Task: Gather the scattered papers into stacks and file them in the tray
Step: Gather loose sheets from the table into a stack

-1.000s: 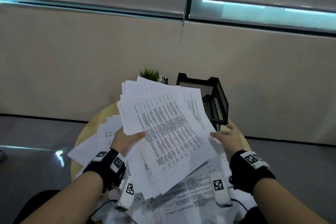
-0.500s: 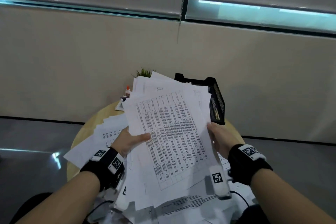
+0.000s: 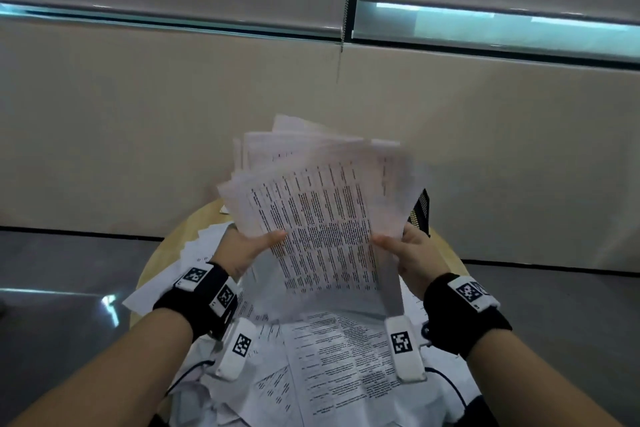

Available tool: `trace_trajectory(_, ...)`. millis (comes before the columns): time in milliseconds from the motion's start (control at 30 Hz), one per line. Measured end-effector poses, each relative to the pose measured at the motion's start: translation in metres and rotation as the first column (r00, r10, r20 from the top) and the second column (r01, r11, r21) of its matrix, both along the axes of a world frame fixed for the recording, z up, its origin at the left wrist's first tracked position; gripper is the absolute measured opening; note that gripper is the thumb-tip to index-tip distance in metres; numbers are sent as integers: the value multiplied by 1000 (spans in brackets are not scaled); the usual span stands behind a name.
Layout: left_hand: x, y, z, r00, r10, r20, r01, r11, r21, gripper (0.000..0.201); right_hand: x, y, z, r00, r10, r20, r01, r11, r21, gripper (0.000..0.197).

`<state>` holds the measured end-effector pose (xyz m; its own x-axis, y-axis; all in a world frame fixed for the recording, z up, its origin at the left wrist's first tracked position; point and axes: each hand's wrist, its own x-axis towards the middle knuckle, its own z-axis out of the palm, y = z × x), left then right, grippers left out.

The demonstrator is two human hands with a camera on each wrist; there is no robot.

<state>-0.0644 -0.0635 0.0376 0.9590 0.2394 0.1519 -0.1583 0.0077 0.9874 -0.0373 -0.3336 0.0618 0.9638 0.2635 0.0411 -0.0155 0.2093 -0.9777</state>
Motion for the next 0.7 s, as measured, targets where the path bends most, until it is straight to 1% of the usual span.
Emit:
trace_trajectory(67,3,-2,0,1000,19,-18,-19,1000,5,24,1,5,-4,1000,-2,-10,2,1000,0,52)
trace_trajectory(100,4,-3,-2,999,10,-41,-11,1000,-19,25,0,8,-8,1000,-8,-26,8,1000,3,56)
trace_trajectory(200,9,3,-17,994,9,-110,-17,997,-72,42,2,11,-27,997,-49,-59,46,998,-43,43)
trace_trajectory(267,10,5,-24,990,-14,-141,1,996,-93,59,4,12,-39,996,-68,-61,61,992,-112,47)
trace_trajectory(300,9,4,-27,990,-20,-142,4,994,-107,67,3,13,-42,995,-73,-70,64,990,-122,49)
trace_trajectory(333,9,2,-29,992,-18,-126,4,993,-114,63,6,15,-47,993,-91,-79,82,990,-114,47)
trace_trajectory(367,7,-2,-29,994,2,-110,-14,994,-105,49,6,17,-50,991,-109,-82,101,990,-94,47)
trace_trajectory(400,7,-6,-29,996,32,-86,-40,994,-101,35,8,20,-51,985,-147,-86,140,987,-85,50)
trace_trajectory(467,6,-14,-21,995,89,-35,-92,991,-99,21,9,24,-44,976,-210,-62,205,976,-72,59)
trace_trajectory(500,6,-16,-15,993,114,-1,-114,989,-92,19,8,26,-36,975,-219,-26,218,975,-52,54)
trace_trajectory(533,6,-17,-9,992,122,32,-119,988,-97,26,9,25,-28,976,-219,12,220,975,-35,45)
trace_trajectory(567,6,-17,-2,989,138,58,-133,988,-78,37,8,24,-19,977,-210,45,212,977,-24,39)
trace_trajectory(600,7,-16,5,986,148,71,-141,985,-96,39,7,22,-10,978,-197,72,198,980,-17,37)
trace_trajectory(633,7,-16,10,984,154,92,-142,982,-126,32,4,20,-2,980,-172,103,174,985,-11,36)
trace_trajectory(700,9,-13,9,989,127,78,-112,979,-173,20,1,15,-1,980,-146,135,150,988,-26,32)
